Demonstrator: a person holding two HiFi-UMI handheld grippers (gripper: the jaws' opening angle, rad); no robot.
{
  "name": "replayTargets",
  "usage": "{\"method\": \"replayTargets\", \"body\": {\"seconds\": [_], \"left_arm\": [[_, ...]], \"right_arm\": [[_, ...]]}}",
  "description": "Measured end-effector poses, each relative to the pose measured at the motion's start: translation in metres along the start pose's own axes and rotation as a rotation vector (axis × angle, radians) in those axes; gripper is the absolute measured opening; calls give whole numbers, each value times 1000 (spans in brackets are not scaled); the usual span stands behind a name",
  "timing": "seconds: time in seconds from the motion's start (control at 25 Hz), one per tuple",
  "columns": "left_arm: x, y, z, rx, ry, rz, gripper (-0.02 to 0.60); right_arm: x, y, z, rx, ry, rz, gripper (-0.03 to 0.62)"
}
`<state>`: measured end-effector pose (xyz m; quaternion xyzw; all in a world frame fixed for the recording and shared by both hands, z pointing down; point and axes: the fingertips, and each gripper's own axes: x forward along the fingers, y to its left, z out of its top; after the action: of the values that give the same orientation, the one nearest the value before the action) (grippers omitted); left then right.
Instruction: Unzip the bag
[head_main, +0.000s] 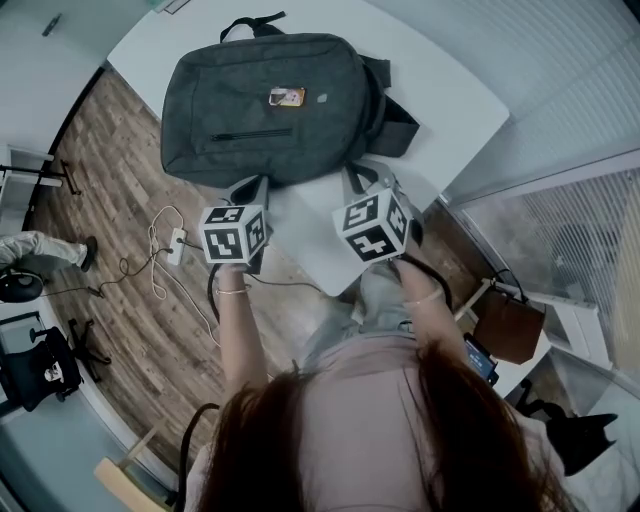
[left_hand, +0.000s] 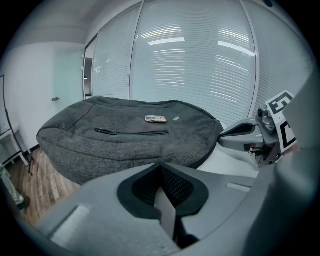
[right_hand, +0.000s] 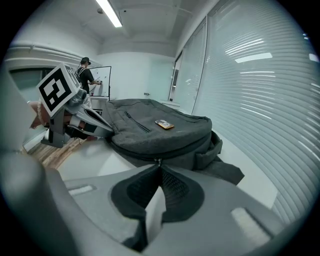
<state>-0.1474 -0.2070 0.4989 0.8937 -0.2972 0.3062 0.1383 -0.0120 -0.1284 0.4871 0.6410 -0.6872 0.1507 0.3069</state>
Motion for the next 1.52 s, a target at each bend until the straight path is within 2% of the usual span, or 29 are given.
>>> {"method": "replayTargets", "body": {"seconds": [0.64, 0.92, 1.16, 1.52], "left_arm": [[-1, -1, 0, 8, -24, 93, 9], [0, 0, 0, 26, -32, 113, 9], [-2, 0, 1, 11, -43, 94, 9], [-6, -2, 4, 38, -76, 126, 11]], "right_arm": [[-3, -24, 6, -81, -51, 78, 12], [-3, -35, 8, -88, -62, 95, 12], [-3, -40, 10, -83, -58, 88, 12], [-1, -38, 9, -80, -36, 101, 11]]}}
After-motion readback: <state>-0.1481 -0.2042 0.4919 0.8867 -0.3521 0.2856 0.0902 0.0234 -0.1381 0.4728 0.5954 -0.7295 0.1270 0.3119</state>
